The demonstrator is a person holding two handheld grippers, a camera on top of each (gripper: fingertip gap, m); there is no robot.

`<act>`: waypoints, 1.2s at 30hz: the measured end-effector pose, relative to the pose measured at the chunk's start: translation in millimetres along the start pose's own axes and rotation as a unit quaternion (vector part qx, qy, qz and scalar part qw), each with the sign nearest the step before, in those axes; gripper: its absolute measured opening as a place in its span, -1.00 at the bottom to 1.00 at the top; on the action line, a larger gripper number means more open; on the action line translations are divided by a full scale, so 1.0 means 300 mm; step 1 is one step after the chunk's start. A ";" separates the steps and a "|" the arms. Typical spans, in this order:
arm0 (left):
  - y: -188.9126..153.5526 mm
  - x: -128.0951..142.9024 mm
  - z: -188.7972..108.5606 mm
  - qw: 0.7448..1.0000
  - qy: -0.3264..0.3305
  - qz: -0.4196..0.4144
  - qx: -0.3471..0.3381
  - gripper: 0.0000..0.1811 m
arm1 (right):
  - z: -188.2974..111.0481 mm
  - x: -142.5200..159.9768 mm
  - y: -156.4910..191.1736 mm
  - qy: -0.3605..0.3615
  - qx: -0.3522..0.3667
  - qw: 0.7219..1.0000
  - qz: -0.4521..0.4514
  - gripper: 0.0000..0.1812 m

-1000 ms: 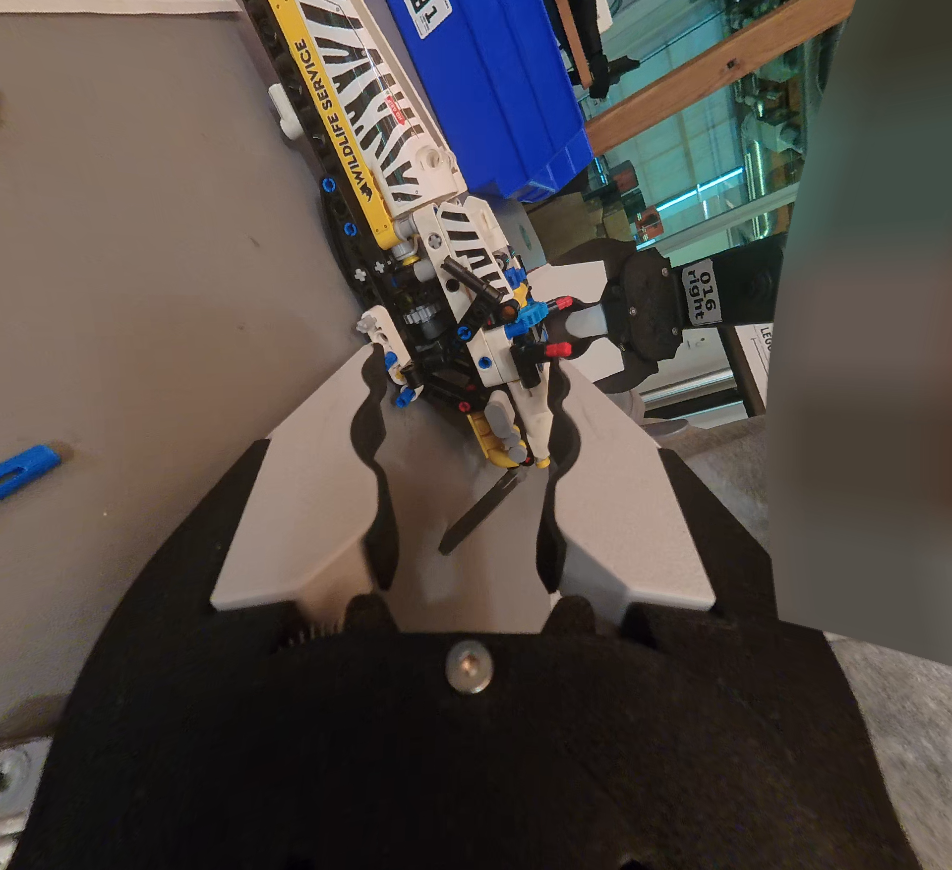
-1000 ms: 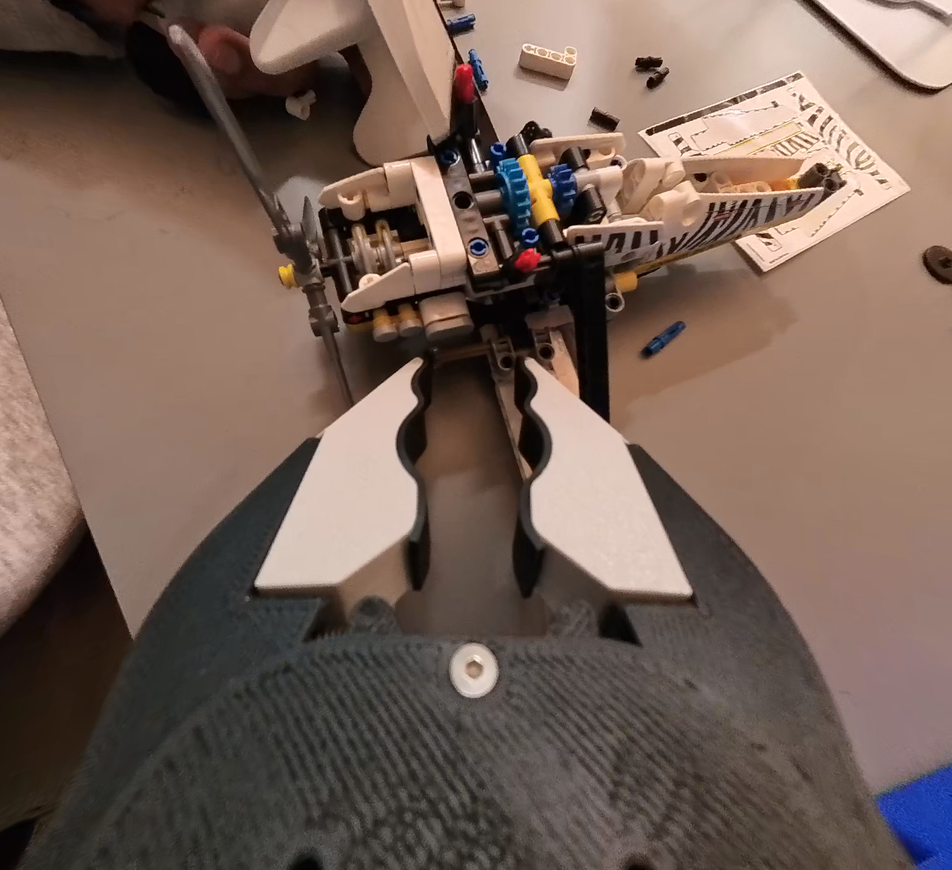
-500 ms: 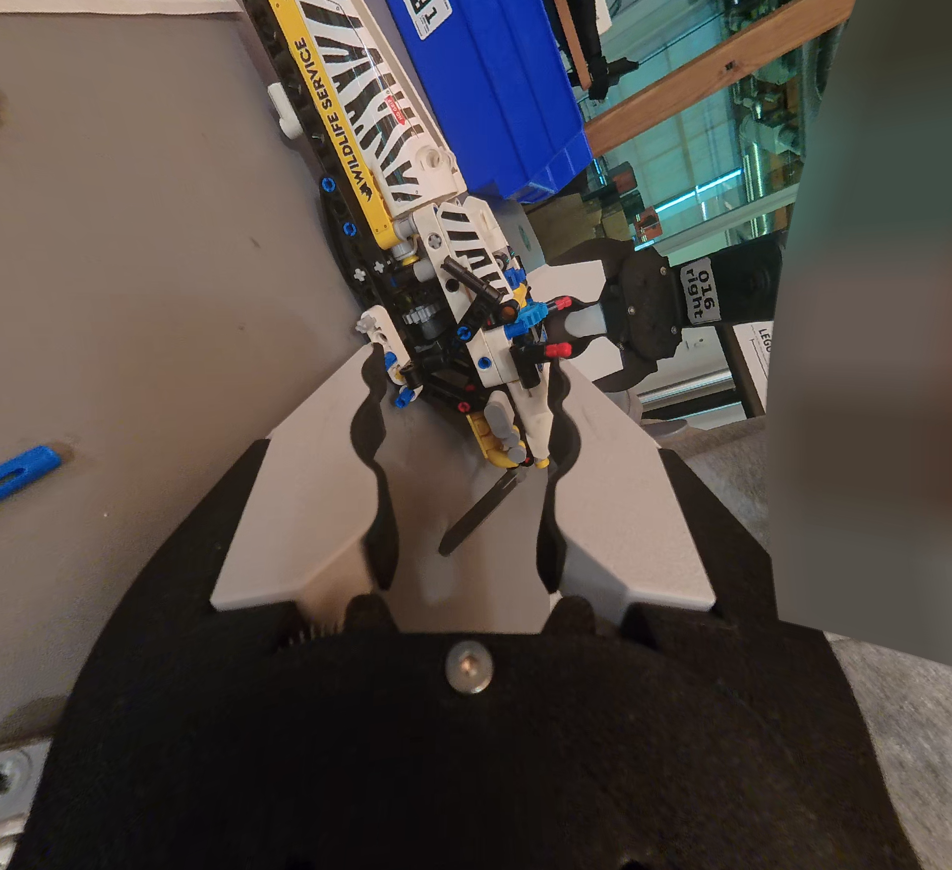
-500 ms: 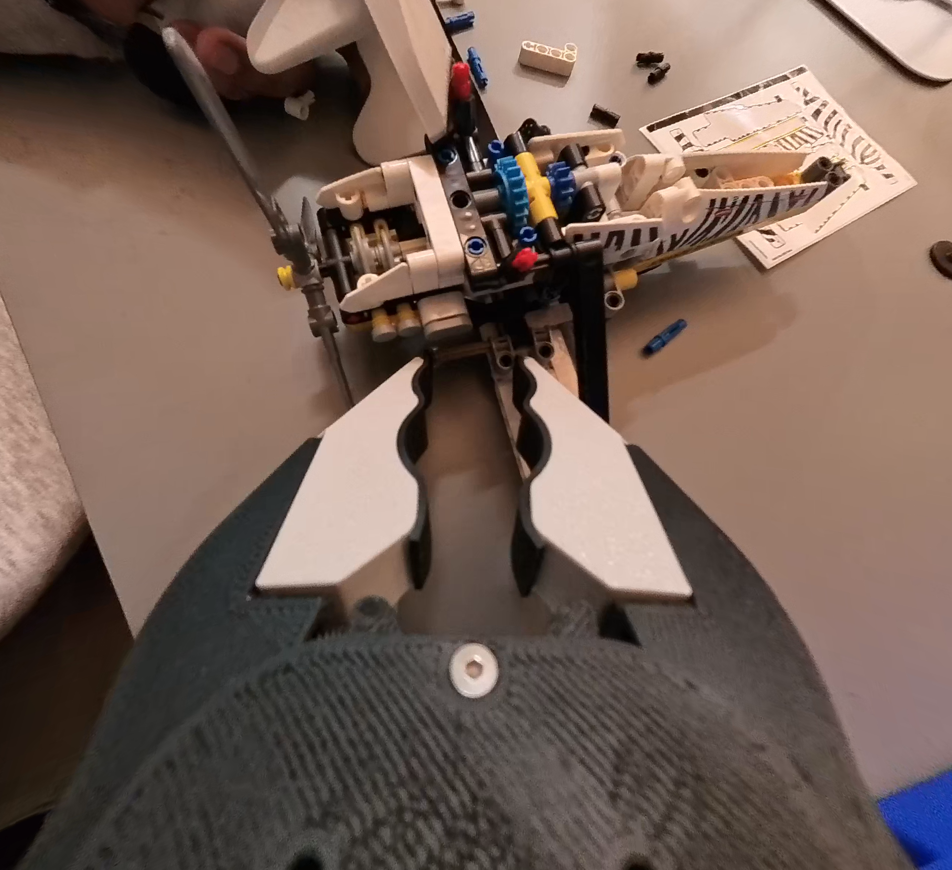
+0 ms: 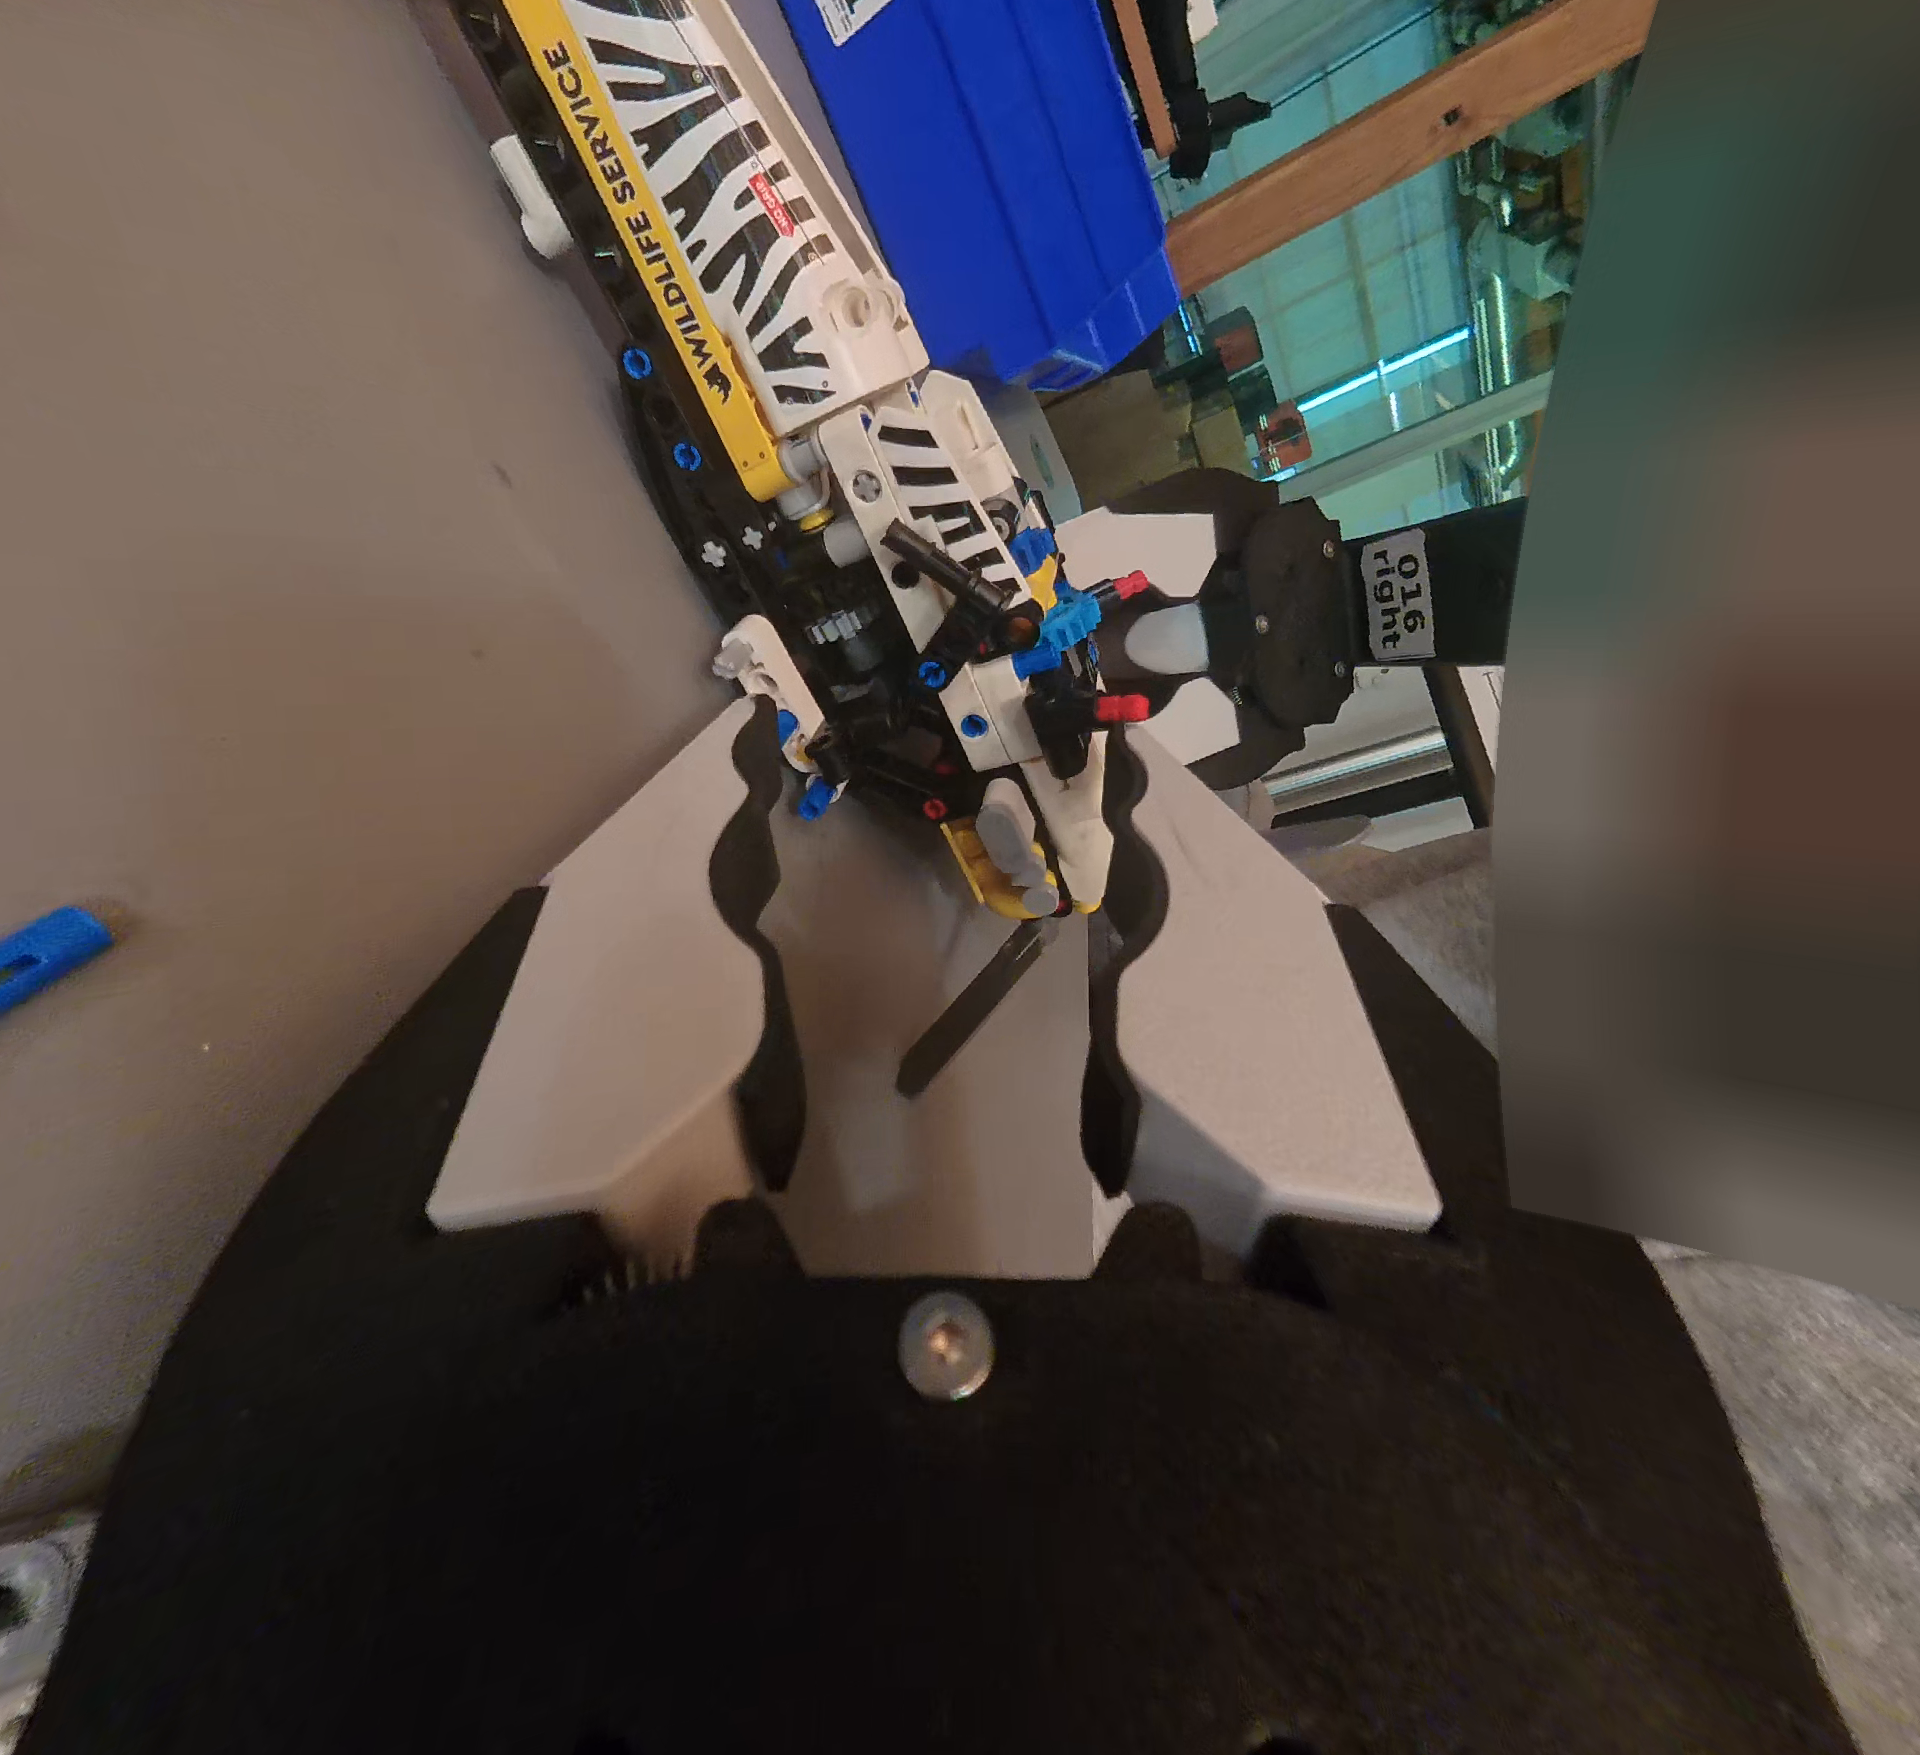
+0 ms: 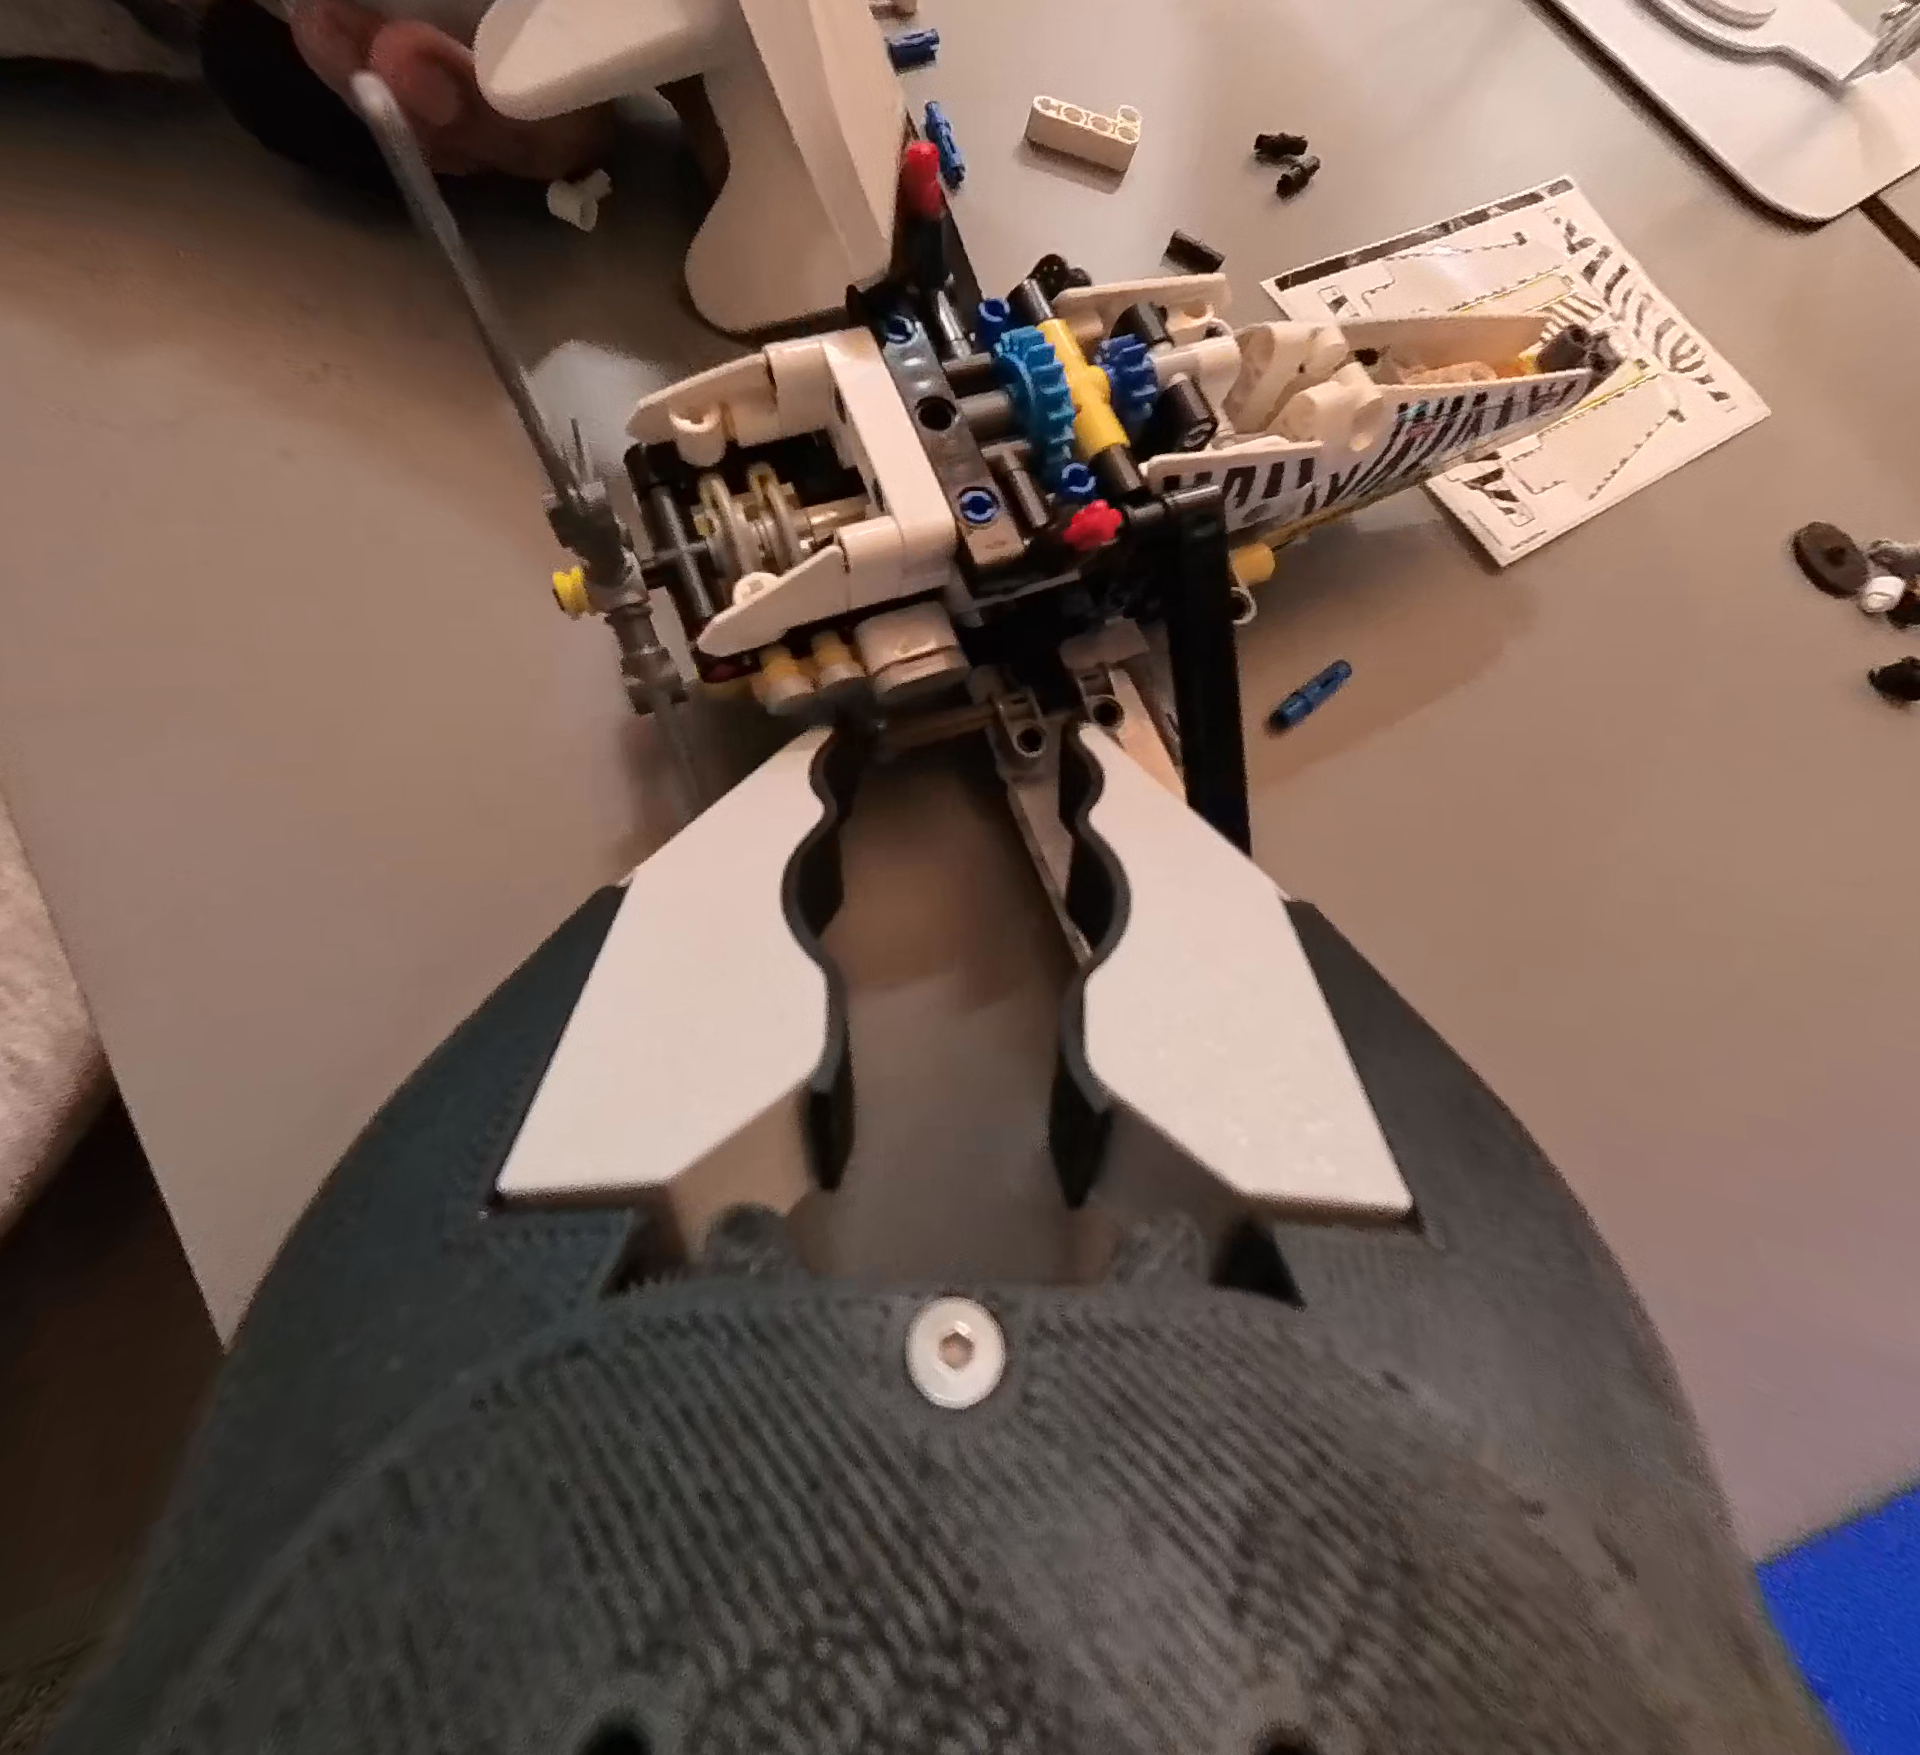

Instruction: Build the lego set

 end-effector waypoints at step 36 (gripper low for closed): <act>0.003 -0.004 -0.003 1.000 -0.005 -0.002 -0.001 -0.35 | 0.022 -0.012 -0.020 -0.002 0.021 0.999 -0.029 -0.50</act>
Point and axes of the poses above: each gripper's, where its closed fingertips meet, z out along the fingers, x out of its underside, y = z × x across the jaws, the point moved 7 cm from there along -z, back along the fingers, and after that the axes turned 15 degrees about z, right-handed, at the moved point
